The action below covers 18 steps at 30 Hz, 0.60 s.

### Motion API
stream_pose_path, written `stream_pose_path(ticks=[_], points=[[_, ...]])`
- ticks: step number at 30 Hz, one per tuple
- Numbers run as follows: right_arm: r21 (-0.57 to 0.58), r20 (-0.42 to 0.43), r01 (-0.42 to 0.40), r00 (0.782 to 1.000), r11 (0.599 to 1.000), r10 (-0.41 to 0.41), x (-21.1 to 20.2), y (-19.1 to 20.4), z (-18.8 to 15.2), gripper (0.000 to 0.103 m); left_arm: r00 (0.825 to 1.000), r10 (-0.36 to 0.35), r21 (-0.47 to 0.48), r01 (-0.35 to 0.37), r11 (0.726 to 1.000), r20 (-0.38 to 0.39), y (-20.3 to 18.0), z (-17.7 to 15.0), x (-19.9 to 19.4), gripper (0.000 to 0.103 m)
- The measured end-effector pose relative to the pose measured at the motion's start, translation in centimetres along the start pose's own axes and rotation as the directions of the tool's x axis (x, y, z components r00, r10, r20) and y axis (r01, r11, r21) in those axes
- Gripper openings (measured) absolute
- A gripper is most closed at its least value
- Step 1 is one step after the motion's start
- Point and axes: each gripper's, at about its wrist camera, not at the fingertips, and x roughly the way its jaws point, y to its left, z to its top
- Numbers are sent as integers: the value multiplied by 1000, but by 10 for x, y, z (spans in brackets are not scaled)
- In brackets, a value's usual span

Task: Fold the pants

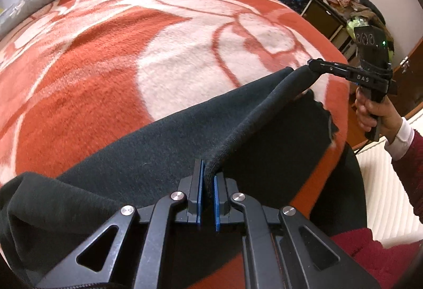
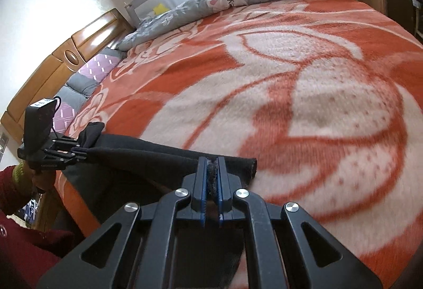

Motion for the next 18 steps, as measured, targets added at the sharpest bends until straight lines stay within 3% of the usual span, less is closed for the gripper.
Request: stream_pose_path(ticks=[6,15,18], points=[[-13,25,24,999,1000,-23,-26,16,-28,7,999,-44,3,44,999,16,-14,-25,-9,4],[22,-49,76,996,997,-75,-25,15,-75,7,998,-39,29,40,999,-46,-30,-54,16,5],[16,-108,118,987,993,-116,-14,15,-83,7,997,-30,36,32,999,-72,-31,-60,28,6]])
